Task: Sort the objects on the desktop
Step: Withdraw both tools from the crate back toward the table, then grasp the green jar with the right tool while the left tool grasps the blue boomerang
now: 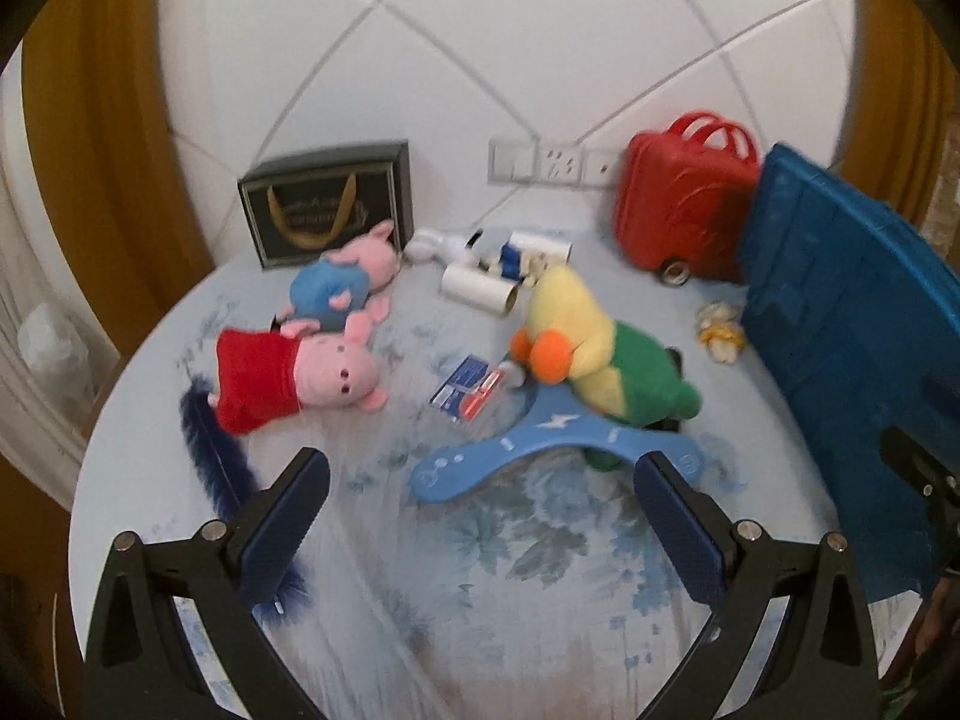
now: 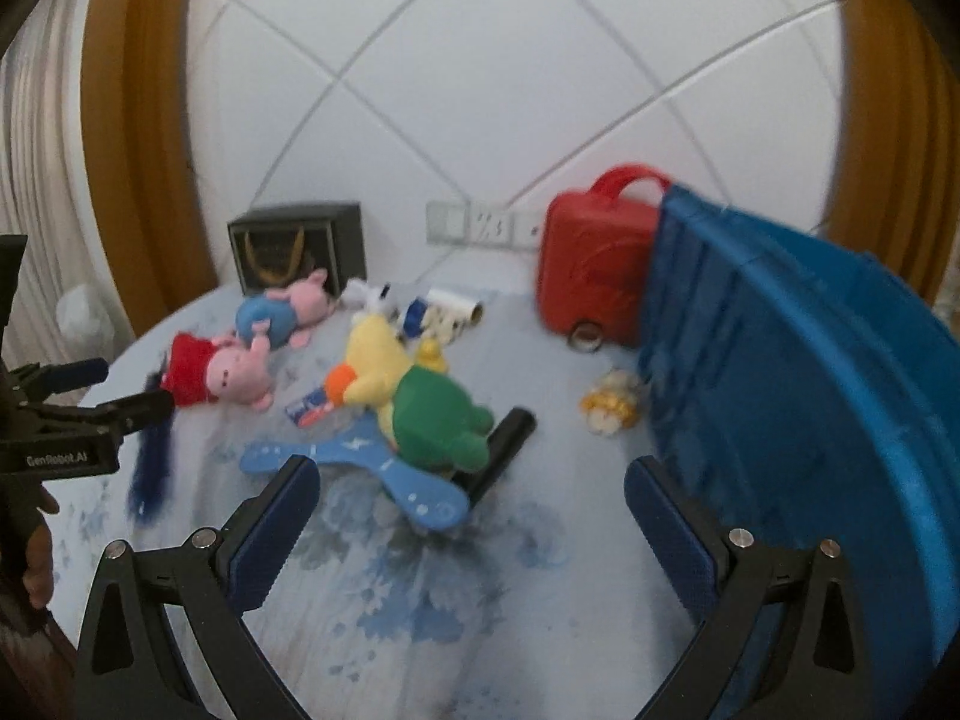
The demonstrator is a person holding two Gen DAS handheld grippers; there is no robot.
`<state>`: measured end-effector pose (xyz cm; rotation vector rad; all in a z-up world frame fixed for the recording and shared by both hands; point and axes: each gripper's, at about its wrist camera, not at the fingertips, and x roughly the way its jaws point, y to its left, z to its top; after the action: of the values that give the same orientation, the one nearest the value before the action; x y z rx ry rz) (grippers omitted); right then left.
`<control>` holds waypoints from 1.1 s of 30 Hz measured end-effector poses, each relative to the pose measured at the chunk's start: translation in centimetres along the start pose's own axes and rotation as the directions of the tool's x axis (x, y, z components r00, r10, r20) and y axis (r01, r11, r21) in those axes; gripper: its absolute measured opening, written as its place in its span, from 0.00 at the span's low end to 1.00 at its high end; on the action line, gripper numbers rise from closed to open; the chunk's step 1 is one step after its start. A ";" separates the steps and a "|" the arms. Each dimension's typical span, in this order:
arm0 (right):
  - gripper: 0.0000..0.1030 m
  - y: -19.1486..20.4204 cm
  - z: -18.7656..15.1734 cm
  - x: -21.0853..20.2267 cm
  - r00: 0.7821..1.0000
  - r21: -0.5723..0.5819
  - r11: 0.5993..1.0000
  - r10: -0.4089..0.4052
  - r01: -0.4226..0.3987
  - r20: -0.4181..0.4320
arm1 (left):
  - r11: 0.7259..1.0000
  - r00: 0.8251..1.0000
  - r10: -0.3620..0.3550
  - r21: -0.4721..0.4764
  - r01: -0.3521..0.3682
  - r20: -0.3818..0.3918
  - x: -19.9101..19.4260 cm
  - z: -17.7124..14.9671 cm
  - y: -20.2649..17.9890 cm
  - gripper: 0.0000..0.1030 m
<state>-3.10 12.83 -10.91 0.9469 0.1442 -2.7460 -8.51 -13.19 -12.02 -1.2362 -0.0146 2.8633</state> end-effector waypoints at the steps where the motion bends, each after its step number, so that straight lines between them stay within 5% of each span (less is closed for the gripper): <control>1: 1.00 0.0 0.0 0.8 1.000 -0.003 1.000 0.005 -0.005 -0.016 | 1.000 1.000 0.003 -0.002 -0.003 -0.014 0.8 0.0 0.1 1.00; 10: 1.00 -1.7 0.5 9.4 0.988 0.022 0.999 0.035 -0.032 -0.150 | 1.000 0.984 0.018 0.000 -0.018 -0.179 10.5 0.6 0.2 1.00; 21: 1.00 -3.0 -0.7 21.8 0.941 0.038 0.999 0.015 -0.002 -0.339 | 0.996 0.922 -0.020 0.070 0.051 -0.387 22.4 -1.1 -1.5 1.00; 26: 1.00 -2.1 -2.6 25.6 0.901 0.045 0.999 0.021 -0.002 -0.433 | 0.997 0.924 0.067 0.061 -0.048 -0.376 23.7 -0.9 1.5 1.00; 30: 1.00 0.8 -4.4 26.6 0.869 0.083 0.989 0.145 -0.120 -0.473 | 0.966 0.905 0.249 0.016 -0.259 -0.346 23.4 0.3 6.6 1.00; 33: 1.00 3.2 -5.2 26.7 0.857 0.083 0.980 0.197 -0.180 -0.476 | 0.966 0.911 0.228 -0.041 -0.257 -0.344 21.7 0.5 8.4 1.00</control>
<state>-19.63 5.58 -31.53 1.5548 0.0794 -2.2881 -23.89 -21.09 -27.66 -1.8550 0.0251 2.8253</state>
